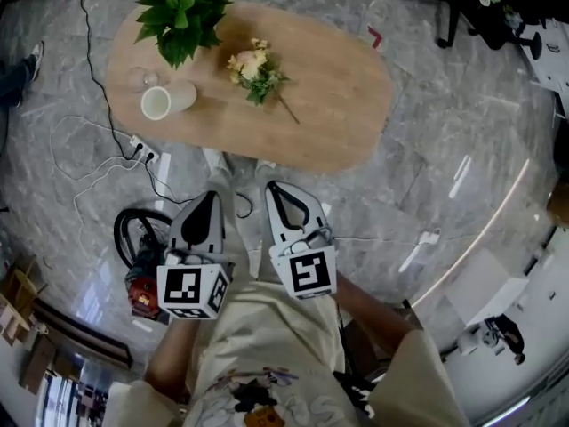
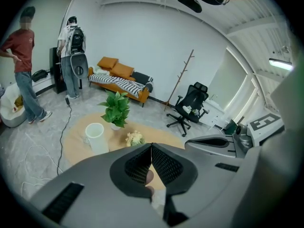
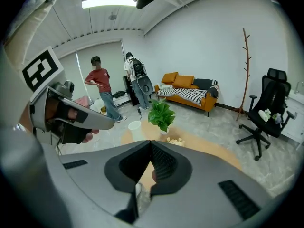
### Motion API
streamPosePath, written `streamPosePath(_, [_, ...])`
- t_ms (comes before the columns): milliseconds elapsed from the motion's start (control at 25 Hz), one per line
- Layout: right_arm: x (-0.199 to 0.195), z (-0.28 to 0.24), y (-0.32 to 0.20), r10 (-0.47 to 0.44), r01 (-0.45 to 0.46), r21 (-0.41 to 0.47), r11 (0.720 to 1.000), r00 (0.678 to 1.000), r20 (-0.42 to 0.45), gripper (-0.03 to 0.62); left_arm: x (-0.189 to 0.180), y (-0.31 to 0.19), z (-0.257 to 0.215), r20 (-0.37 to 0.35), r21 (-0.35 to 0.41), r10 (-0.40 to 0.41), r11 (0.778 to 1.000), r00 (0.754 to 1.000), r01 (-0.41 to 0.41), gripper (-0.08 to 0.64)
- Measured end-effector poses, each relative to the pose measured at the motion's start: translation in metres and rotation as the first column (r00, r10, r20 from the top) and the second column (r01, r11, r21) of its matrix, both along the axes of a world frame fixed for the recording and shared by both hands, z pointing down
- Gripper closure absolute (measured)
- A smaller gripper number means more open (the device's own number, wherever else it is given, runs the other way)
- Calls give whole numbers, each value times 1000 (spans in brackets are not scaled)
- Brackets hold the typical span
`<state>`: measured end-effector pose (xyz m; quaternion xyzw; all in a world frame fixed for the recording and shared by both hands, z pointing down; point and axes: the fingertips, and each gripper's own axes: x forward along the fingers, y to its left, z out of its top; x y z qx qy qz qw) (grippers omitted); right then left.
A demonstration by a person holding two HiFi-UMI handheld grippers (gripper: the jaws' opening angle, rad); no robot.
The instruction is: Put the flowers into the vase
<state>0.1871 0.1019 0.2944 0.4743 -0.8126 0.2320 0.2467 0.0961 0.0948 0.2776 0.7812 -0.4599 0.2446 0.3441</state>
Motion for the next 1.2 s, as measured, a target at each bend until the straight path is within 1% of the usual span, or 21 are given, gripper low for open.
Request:
streamPosePath(80, [3,17,-8,20,-20,-2,1000,1000,-10,586,-3,-7,16,8,-5,-7,1000,1000,7,552])
streamPosePath(200, [8,46,-19,75,-75,-32,997,997,-16,586,-7,-15,41,23,-24,-5,1000,1000,6,552])
streamPosePath(280, [13,61,-28,94,-94,-33,995,995,-27,586,-8,-21,56,18,-35,-10,999,1000,10,552])
streamPosePath(400, [18,79,-32,89,-91,-30,995,995,-53,588,-10,-21,75,15,-57,2,998,1000,-1,552])
streamPosePath(520, [20,96,-32,103,-106,-44,993,993,-56,588,-15,-20,93,33,-79,16,997,999,-13,552])
streamPosePath(600, [23,105,-32,111,-114,-51,992,992,-60,587,-15,-22,103,28,-88,21,996,999,-18,552])
streamPosePath(720, [24,120,-32,116,-120,-61,991,991,-69,587,-13,-25,114,27,-89,27,996,999,-25,552])
streamPosePath(920, [26,140,-40,131,-135,-50,990,988,-77,588,-10,-29,135,23,-93,20,996,1000,-17,552])
streamPosePath(1040, [27,154,-43,135,-140,-64,988,988,-79,588,-7,-30,148,18,-101,15,995,1000,-13,552])
streamPosePath(1200, [28,172,-47,146,-151,-84,985,987,-63,586,-4,-32,165,26,-91,6,996,1000,-3,552])
